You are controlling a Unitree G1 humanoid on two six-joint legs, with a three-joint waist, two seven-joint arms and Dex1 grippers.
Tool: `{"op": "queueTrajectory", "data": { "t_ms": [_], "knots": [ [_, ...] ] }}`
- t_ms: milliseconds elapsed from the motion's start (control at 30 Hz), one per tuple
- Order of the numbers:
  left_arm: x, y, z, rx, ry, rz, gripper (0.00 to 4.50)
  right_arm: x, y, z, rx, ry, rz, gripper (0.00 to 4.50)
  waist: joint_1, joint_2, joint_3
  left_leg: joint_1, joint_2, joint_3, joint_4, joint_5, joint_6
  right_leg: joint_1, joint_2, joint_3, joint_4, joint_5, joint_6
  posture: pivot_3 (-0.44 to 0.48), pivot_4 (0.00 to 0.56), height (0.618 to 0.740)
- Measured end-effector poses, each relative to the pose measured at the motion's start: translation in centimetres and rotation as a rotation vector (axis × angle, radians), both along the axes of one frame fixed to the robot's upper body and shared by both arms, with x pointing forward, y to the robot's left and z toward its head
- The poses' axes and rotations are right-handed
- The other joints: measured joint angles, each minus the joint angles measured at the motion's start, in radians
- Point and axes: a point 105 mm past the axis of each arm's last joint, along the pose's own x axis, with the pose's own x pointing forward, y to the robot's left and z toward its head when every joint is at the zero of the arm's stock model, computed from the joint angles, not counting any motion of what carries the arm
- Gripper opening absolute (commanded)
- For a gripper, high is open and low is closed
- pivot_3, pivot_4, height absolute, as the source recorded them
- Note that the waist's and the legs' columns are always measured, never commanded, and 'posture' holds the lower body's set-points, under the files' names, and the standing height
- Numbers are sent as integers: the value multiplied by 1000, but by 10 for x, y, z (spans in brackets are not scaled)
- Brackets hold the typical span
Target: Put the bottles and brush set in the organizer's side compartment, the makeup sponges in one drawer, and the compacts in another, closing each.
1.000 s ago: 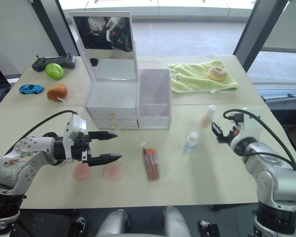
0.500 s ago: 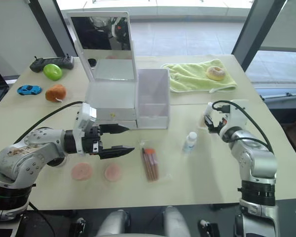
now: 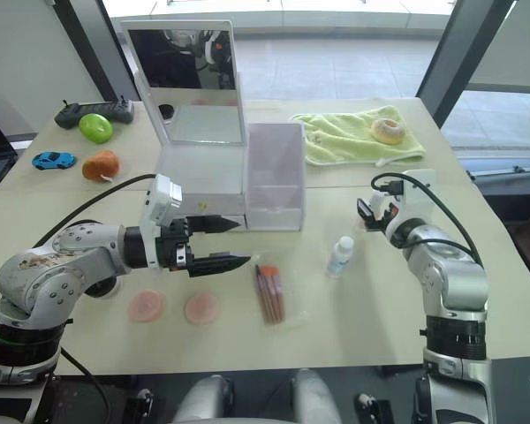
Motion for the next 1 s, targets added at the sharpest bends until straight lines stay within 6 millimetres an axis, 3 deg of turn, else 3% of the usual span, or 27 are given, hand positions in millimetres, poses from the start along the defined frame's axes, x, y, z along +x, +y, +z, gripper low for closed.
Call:
{"op": "queueTrajectory", "data": {
  "t_ms": [67, 167, 467, 633, 833, 1000],
  "knots": [
    [0, 0, 0, 2, 2, 4, 4471, 0, 0, 0, 1, -1, 1, 4500, 0, 0, 0, 0, 0, 0, 0, 0, 0, 0, 0, 0, 0, 0, 0, 0, 150, 740],
    [0, -1, 0, 0, 2, 8, 4500, 0, 1, 0, 2, -1, 2, 3928, 0, 0, 0, 0, 0, 0, 0, 0, 0, 0, 0, 0, 0, 0, 0, 0, 150, 740],
    [-2, -2, 1, -3, 4, 5, 4500, -1, 3, 5, -2, -18, 12, 959, 0, 0, 0, 0, 0, 0, 0, 0, 0, 0, 0, 0, 0, 0, 0, 0, 150, 740],
    [-1, -3, 2, -2, -3, 8, 4500, -2, 6, 8, -1, -28, 33, 954, 0, 0, 1, 0, 0, 0, 0, 0, 0, 0, 0, 0, 0, 0, 0, 0, 150, 740],
    [0, -4, 3, -9, -1, 15, 4500, -4, 15, 27, -17, -74, 77, 954, 0, 1, 1, 0, 0, 0, 0, 0, 0, 0, 0, 0, 0, 0, 0, 0, 150, 740],
    [3, 1, 4, -18, 4, 58, 4500, -7, 38, 77, -32, -163, 170, 954, -4, 2, 2, 0, 0, -1, -1, 0, 0, -1, 1, 0, 0, 0, 0, 0, 150, 740]
  ]
}}
